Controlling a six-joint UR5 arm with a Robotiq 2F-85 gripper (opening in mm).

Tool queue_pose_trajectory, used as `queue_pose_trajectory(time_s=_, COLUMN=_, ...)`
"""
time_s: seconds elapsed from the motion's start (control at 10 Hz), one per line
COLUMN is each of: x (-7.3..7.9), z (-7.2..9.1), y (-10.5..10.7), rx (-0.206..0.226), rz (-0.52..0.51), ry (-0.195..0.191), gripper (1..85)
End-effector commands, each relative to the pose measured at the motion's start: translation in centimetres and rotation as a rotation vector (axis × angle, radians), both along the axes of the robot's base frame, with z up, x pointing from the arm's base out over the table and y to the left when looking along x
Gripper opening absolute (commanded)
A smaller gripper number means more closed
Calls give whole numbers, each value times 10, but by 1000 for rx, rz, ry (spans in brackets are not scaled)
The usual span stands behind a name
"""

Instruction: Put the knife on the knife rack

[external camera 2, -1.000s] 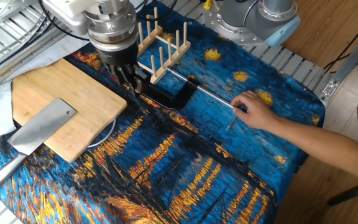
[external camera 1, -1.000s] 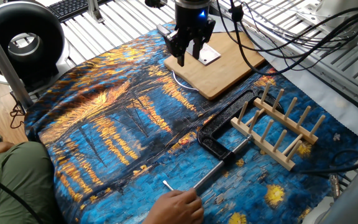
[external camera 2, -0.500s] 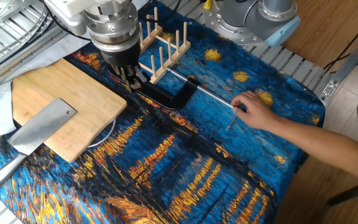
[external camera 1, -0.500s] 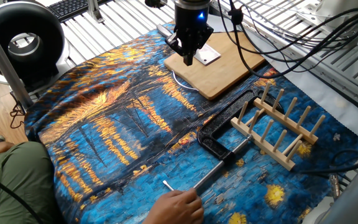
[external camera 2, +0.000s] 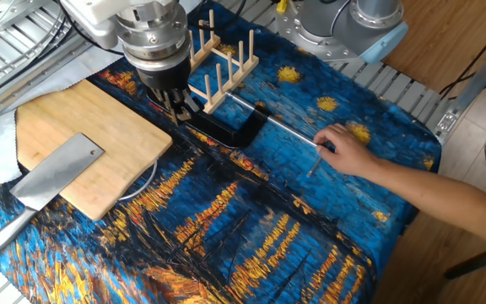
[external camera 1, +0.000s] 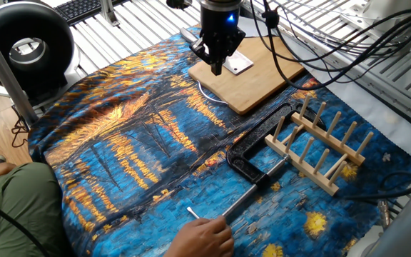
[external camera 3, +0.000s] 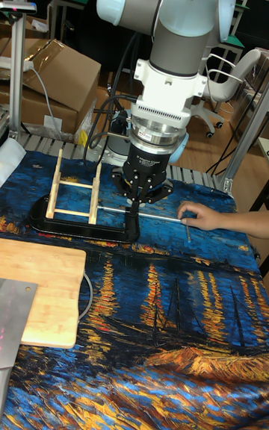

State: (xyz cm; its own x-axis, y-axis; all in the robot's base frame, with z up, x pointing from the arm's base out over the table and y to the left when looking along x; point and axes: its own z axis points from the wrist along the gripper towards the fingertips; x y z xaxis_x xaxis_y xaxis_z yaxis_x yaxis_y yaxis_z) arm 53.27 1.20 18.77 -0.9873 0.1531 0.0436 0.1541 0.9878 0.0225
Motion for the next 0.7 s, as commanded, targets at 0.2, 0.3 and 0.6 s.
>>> queue_pose_trajectory(time_s=0.2, x=0, z=1, y=0, rx=1, rz=3, ry=-1, gripper=10)
queue_pose_trajectory(time_s=0.3, x=0, z=1, y=0, rx=1, rz=3, ry=-1, gripper=10)
queue_pose_trajectory(time_s=0.6, x=1, z=2, y=-1, rx=-5, rz=5, ry=-1, gripper=10)
